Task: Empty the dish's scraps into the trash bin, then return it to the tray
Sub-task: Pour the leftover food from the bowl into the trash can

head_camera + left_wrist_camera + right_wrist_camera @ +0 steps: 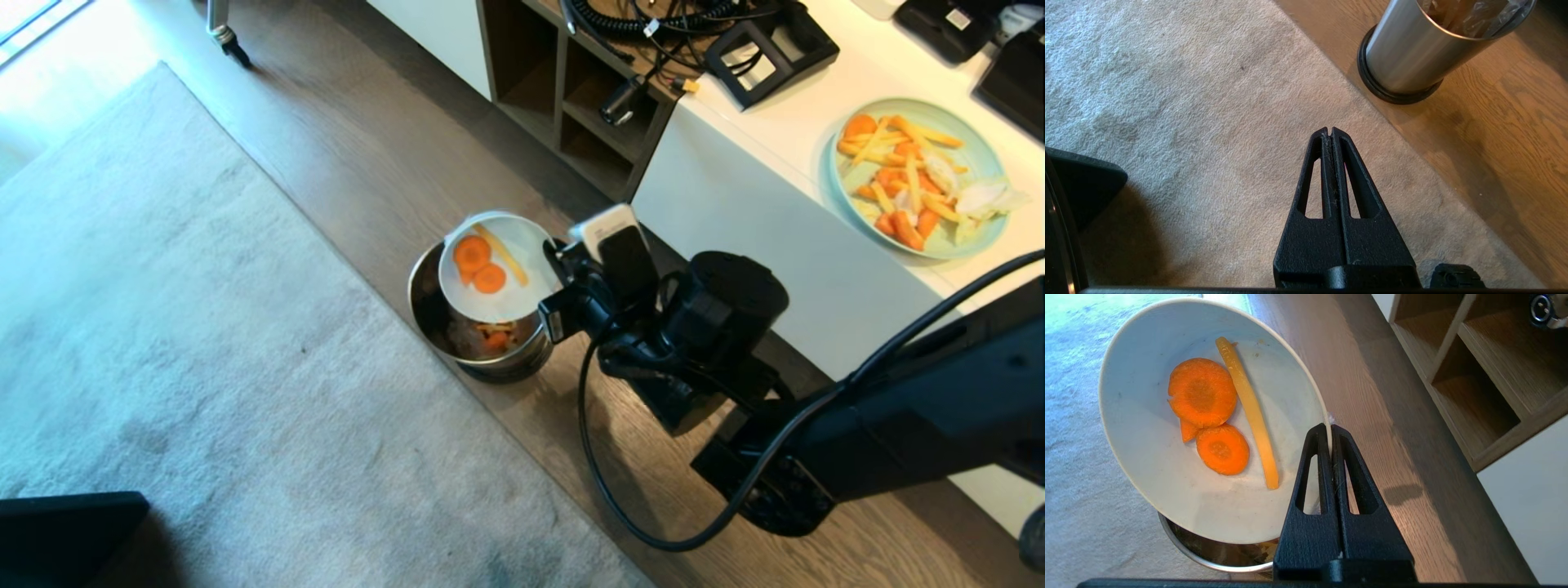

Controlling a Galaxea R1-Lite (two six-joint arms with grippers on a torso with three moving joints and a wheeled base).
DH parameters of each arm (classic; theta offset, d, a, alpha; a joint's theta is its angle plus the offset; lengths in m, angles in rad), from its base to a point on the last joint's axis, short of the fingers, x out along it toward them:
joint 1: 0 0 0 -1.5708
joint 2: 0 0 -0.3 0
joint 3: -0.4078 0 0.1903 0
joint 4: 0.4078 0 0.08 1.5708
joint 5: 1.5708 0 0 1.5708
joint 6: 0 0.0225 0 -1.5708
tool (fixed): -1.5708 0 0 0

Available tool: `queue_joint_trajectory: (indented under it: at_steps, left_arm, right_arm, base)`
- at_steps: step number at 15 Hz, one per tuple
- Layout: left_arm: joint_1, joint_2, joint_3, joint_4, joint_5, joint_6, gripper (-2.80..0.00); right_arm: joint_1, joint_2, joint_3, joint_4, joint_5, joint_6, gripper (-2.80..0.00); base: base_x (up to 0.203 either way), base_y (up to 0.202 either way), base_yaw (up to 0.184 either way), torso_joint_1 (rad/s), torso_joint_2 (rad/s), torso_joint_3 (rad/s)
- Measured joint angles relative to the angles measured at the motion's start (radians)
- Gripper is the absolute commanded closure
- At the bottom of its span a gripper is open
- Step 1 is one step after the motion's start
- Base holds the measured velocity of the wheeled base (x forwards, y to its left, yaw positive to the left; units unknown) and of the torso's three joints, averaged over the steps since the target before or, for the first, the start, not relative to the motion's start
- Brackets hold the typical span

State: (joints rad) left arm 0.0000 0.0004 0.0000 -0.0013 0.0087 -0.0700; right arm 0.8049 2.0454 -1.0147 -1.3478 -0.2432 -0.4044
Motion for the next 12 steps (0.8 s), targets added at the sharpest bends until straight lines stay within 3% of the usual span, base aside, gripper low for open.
queue_joint_trajectory:
  at_steps: [4, 12]
  left_arm:
    - [0.0, 0.0, 0.0, 0.0, 0.0, 0.0, 0.0]
    - [0.0, 0.0, 0.0, 0.0, 0.0, 0.0, 0.0]
  right_arm:
    - [0.0, 0.032, 0.02, -0.077, 0.022, -0.079, 0.0]
    - [-0.001, 0.074, 0.011, -0.163, 0.055, -0.08, 0.0]
  base:
    - [0.0, 0.0, 0.0, 0.0, 0.0, 0.0]
    - [0.0, 0.0, 0.0, 0.0, 0.0, 0.0]
